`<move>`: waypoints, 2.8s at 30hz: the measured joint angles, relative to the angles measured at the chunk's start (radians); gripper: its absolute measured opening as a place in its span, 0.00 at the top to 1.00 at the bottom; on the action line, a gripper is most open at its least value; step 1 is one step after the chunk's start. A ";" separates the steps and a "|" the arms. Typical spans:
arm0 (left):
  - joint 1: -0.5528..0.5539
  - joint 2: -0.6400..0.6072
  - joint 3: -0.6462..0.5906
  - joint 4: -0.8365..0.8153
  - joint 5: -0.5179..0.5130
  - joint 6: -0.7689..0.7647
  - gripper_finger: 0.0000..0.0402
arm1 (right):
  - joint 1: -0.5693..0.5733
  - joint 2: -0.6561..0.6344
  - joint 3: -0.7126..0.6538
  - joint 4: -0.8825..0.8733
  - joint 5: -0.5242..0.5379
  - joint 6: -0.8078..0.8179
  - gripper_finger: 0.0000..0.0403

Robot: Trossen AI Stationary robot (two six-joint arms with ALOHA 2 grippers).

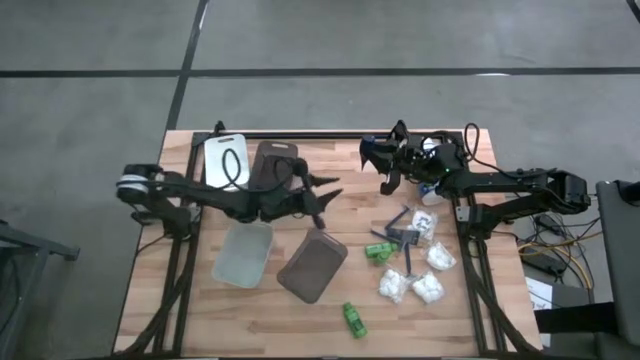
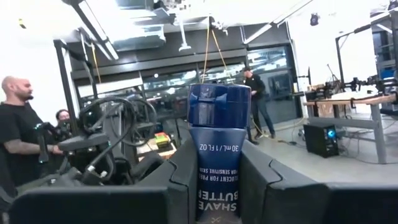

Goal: Pick & Place Travel size toiletries
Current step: Put the top blue shave cream into the bottom black transparent bin

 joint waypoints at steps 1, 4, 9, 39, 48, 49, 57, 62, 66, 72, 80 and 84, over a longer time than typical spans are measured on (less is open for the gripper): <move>0.007 0.016 0.006 0.075 0.019 0.020 0.64 | 0.000 0.000 0.000 0.004 0.000 0.002 0.84; 0.032 0.070 0.004 0.296 0.072 0.056 0.64 | 0.000 0.000 0.001 0.008 0.000 0.007 0.82; 0.081 0.162 0.020 0.447 0.164 0.050 0.64 | 0.000 0.000 0.017 0.010 0.003 0.028 0.80; 0.124 0.301 0.242 0.488 0.185 -0.051 0.64 | 0.001 0.006 0.056 0.014 0.007 0.046 0.84; 0.142 0.301 0.263 0.456 0.119 -0.052 0.65 | -0.002 0.074 0.090 0.014 0.015 0.058 0.79; 0.143 0.301 0.263 0.455 0.104 -0.052 0.65 | -0.002 0.079 0.095 0.014 0.015 0.058 0.78; 0.145 0.301 0.254 0.450 0.075 -0.020 0.79 | -0.001 0.082 0.098 0.008 0.014 0.058 0.84; 0.149 0.301 0.248 0.450 0.070 -0.001 0.89 | -0.001 0.082 0.098 0.005 0.010 0.058 0.83; 0.149 0.301 0.247 0.448 0.065 0.006 0.96 | -0.001 0.081 0.098 -0.009 0.007 0.062 0.79; 0.149 0.294 0.222 0.433 0.052 0.014 0.98 | -0.001 0.070 0.098 -0.083 0.005 0.086 0.70; 0.150 0.160 0.134 0.202 0.038 -0.126 0.99 | -0.009 0.025 0.097 -0.220 -0.004 0.025 0.56; 0.149 0.056 0.106 -0.021 0.047 -0.235 0.98 | -0.009 0.021 0.098 -0.279 -0.008 -0.005 0.50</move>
